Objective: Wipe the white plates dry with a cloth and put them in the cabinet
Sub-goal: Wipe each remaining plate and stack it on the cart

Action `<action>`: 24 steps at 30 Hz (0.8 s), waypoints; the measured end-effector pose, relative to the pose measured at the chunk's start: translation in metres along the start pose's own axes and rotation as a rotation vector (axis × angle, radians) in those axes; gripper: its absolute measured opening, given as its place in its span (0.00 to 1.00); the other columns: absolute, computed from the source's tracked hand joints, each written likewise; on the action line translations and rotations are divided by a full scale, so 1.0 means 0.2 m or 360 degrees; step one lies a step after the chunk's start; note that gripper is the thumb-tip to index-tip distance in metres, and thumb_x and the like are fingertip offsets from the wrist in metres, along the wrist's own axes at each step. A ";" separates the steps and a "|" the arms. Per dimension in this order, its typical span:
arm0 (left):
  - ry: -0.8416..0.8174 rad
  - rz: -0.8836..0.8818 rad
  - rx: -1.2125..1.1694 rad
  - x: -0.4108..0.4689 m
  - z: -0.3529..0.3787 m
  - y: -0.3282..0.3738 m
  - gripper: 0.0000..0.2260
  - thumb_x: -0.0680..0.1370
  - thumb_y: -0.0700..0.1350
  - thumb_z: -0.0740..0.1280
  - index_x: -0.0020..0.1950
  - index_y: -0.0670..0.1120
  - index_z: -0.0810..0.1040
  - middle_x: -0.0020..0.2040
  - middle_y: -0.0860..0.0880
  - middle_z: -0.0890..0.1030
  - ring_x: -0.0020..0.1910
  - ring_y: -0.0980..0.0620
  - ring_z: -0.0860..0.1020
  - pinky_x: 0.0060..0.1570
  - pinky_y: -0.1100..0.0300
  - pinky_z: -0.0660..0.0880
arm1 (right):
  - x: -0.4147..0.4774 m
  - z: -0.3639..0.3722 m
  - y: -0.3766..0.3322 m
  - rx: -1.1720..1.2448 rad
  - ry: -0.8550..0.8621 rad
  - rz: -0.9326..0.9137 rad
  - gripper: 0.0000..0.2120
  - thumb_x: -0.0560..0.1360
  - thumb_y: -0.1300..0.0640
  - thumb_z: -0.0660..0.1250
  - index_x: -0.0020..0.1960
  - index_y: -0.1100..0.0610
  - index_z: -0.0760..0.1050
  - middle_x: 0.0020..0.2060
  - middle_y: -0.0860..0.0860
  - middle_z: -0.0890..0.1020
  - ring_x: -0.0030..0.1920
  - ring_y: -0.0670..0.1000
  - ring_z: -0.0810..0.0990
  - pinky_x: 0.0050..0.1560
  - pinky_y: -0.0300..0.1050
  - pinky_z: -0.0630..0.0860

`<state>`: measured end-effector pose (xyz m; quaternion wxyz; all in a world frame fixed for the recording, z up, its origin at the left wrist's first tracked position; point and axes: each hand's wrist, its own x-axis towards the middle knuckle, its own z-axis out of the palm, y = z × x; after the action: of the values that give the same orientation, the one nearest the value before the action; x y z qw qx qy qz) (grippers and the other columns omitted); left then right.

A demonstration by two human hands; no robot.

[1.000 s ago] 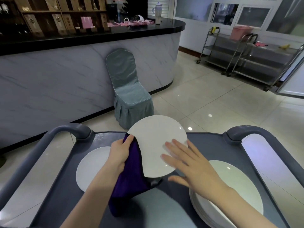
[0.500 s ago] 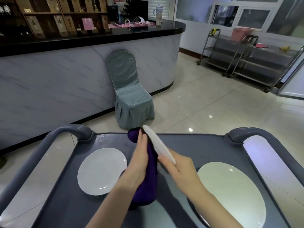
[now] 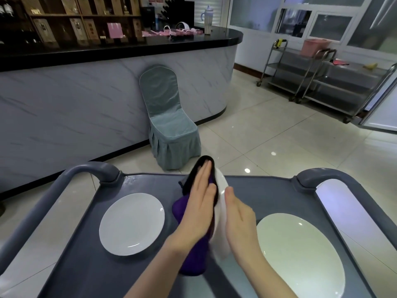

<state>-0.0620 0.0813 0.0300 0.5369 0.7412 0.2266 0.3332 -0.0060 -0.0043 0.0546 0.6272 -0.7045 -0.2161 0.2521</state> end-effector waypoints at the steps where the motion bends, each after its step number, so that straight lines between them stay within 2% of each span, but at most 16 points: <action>1: 0.0003 -0.0099 -0.0035 0.01 -0.01 -0.01 0.21 0.86 0.43 0.51 0.78 0.56 0.54 0.79 0.61 0.55 0.77 0.65 0.52 0.79 0.53 0.51 | -0.01 0.00 0.01 -0.0026 0.0014 0.0029 0.29 0.83 0.45 0.58 0.23 0.48 0.70 0.20 0.40 0.73 0.23 0.40 0.68 0.26 0.30 0.66; 2: -0.0022 -0.0122 0.0003 0.00 -0.02 -0.02 0.21 0.86 0.46 0.50 0.78 0.56 0.53 0.79 0.62 0.54 0.78 0.65 0.50 0.79 0.52 0.50 | 0.00 -0.01 0.01 -0.0022 0.0035 0.0072 0.29 0.82 0.44 0.58 0.23 0.50 0.69 0.21 0.42 0.72 0.23 0.41 0.67 0.26 0.32 0.66; 4: -0.0138 -0.0008 0.0225 -0.05 -0.01 -0.02 0.22 0.84 0.52 0.48 0.78 0.59 0.48 0.79 0.64 0.49 0.78 0.63 0.45 0.79 0.52 0.47 | 0.03 -0.02 0.00 0.0050 0.0056 0.0140 0.28 0.81 0.42 0.58 0.28 0.54 0.75 0.26 0.49 0.79 0.29 0.45 0.74 0.34 0.42 0.73; 6: -0.0277 0.0146 0.0524 -0.13 0.03 -0.03 0.25 0.82 0.53 0.46 0.77 0.60 0.41 0.79 0.65 0.42 0.78 0.62 0.39 0.79 0.52 0.43 | 0.07 -0.01 -0.02 0.0090 0.0089 0.0154 0.27 0.82 0.41 0.57 0.38 0.58 0.81 0.35 0.55 0.85 0.38 0.52 0.82 0.45 0.52 0.78; 7: -0.0331 0.0207 0.0667 -0.16 0.05 -0.04 0.26 0.81 0.52 0.46 0.77 0.59 0.40 0.78 0.65 0.39 0.78 0.61 0.37 0.78 0.51 0.41 | 0.09 -0.01 -0.02 0.0095 0.0109 0.0138 0.26 0.82 0.41 0.57 0.40 0.56 0.83 0.36 0.54 0.86 0.42 0.53 0.84 0.47 0.54 0.79; 9: -0.0373 0.0286 0.0818 -0.17 0.06 -0.05 0.26 0.81 0.51 0.45 0.78 0.57 0.40 0.79 0.63 0.40 0.78 0.61 0.38 0.78 0.50 0.41 | 0.09 -0.02 -0.01 0.0109 0.0115 0.0122 0.24 0.82 0.40 0.56 0.39 0.50 0.84 0.37 0.50 0.87 0.45 0.52 0.85 0.49 0.51 0.79; 11: -0.0312 0.0300 0.0755 -0.13 0.03 -0.04 0.25 0.82 0.51 0.45 0.79 0.55 0.44 0.80 0.60 0.45 0.79 0.60 0.41 0.78 0.50 0.43 | 0.07 -0.01 0.02 0.0082 0.0096 0.0121 0.25 0.81 0.39 0.56 0.36 0.47 0.84 0.36 0.47 0.87 0.43 0.49 0.85 0.48 0.48 0.79; 13: -0.0180 0.0157 0.0490 -0.07 -0.01 -0.03 0.23 0.84 0.51 0.47 0.79 0.55 0.49 0.80 0.59 0.50 0.79 0.61 0.44 0.79 0.50 0.46 | 0.04 0.00 0.05 0.0028 0.0064 0.0142 0.24 0.81 0.39 0.56 0.34 0.42 0.83 0.30 0.43 0.85 0.33 0.40 0.82 0.37 0.38 0.77; 15: -0.0125 0.0007 0.0275 -0.03 -0.03 -0.03 0.23 0.83 0.51 0.48 0.78 0.55 0.51 0.79 0.62 0.51 0.78 0.63 0.44 0.79 0.51 0.48 | 0.02 0.00 0.05 0.0023 0.0049 0.0215 0.26 0.81 0.41 0.57 0.28 0.43 0.81 0.24 0.43 0.81 0.25 0.39 0.77 0.27 0.31 0.71; 17: -0.0175 0.0055 0.0356 -0.06 -0.03 -0.04 0.23 0.83 0.52 0.48 0.79 0.55 0.50 0.79 0.63 0.49 0.78 0.63 0.43 0.79 0.50 0.47 | 0.03 -0.01 0.04 0.0006 0.0052 0.0212 0.26 0.81 0.42 0.58 0.29 0.50 0.81 0.27 0.48 0.82 0.29 0.44 0.79 0.31 0.37 0.75; 19: -0.0277 0.0221 0.0632 -0.13 0.00 -0.06 0.26 0.81 0.52 0.48 0.79 0.54 0.46 0.80 0.60 0.47 0.79 0.60 0.41 0.78 0.49 0.45 | 0.06 -0.02 0.03 0.0019 0.0100 0.0183 0.25 0.82 0.43 0.58 0.35 0.54 0.83 0.34 0.53 0.86 0.38 0.52 0.83 0.44 0.50 0.80; 20: -0.0321 0.0325 0.0789 -0.17 0.02 -0.08 0.27 0.81 0.51 0.49 0.79 0.54 0.45 0.80 0.59 0.46 0.79 0.58 0.41 0.78 0.49 0.44 | 0.08 -0.02 0.03 0.0026 0.0125 0.0170 0.24 0.82 0.43 0.58 0.37 0.52 0.84 0.36 0.52 0.86 0.41 0.53 0.84 0.49 0.54 0.79; 22: -0.0330 0.0504 0.1002 -0.20 0.05 -0.11 0.28 0.81 0.48 0.51 0.80 0.51 0.45 0.81 0.57 0.46 0.80 0.57 0.43 0.77 0.51 0.44 | 0.09 -0.02 0.03 0.0072 0.0128 0.0159 0.23 0.82 0.42 0.57 0.38 0.45 0.85 0.37 0.49 0.87 0.44 0.51 0.85 0.52 0.53 0.80; 24: -0.0290 0.0567 0.1021 -0.16 0.03 -0.12 0.28 0.81 0.47 0.51 0.81 0.51 0.48 0.81 0.56 0.49 0.80 0.56 0.46 0.77 0.53 0.43 | 0.08 -0.01 0.04 0.0113 0.0090 0.0186 0.22 0.82 0.40 0.56 0.38 0.42 0.85 0.38 0.47 0.87 0.44 0.49 0.86 0.50 0.49 0.80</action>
<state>-0.0788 0.0624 -0.0012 0.2291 0.9260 0.1383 0.2662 0.0085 0.0035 0.0461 0.6419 -0.7001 -0.1478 0.2756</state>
